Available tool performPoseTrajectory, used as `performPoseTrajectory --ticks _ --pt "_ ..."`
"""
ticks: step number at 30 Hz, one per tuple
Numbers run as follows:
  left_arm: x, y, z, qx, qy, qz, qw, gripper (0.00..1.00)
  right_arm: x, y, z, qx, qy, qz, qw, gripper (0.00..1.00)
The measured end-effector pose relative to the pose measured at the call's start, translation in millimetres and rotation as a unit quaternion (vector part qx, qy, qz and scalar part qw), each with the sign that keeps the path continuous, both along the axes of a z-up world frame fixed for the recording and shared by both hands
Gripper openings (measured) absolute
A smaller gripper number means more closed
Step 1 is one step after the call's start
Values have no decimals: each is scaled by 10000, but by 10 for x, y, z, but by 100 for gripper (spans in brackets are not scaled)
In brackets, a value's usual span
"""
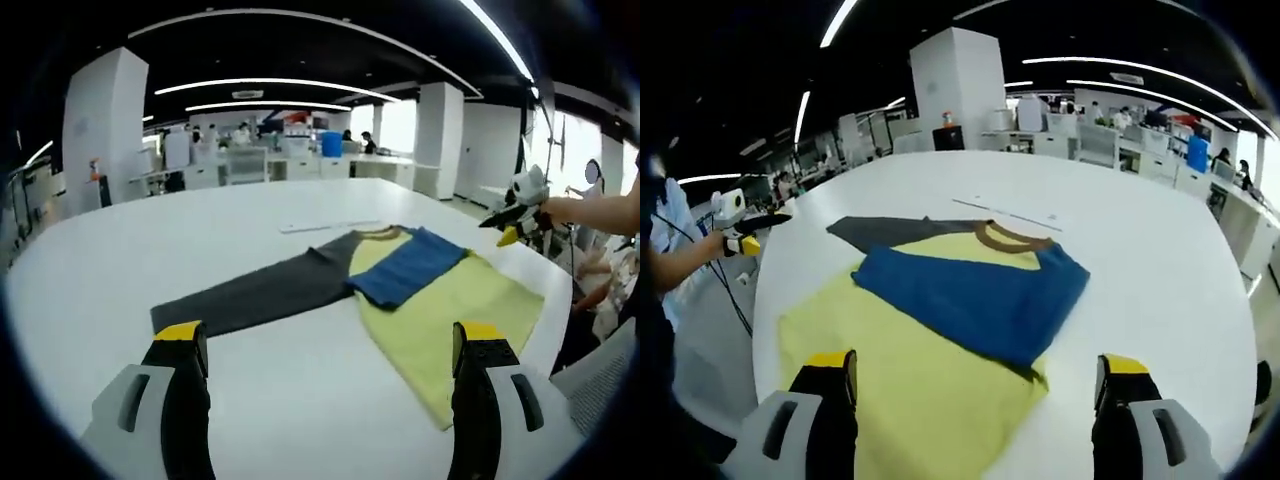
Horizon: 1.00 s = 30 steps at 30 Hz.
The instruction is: Fold the garment on the visible template until the final outline fits inside the template.
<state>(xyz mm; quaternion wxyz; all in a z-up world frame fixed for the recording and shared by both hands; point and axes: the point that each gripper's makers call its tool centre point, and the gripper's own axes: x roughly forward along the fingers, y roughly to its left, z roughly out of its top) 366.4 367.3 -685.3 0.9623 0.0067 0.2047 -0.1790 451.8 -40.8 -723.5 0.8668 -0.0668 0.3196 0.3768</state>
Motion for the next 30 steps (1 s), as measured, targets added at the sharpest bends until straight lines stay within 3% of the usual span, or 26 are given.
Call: performPoseTrajectory --ticks 17,30 --pt "449 637 -132 -11 23 890 9960 99 -362 44 101 310 -152 150 9993 99" --pt "653 893 -256 -127 152 1558 9876 95 -574 135 128 482 -262 338 9979 99"
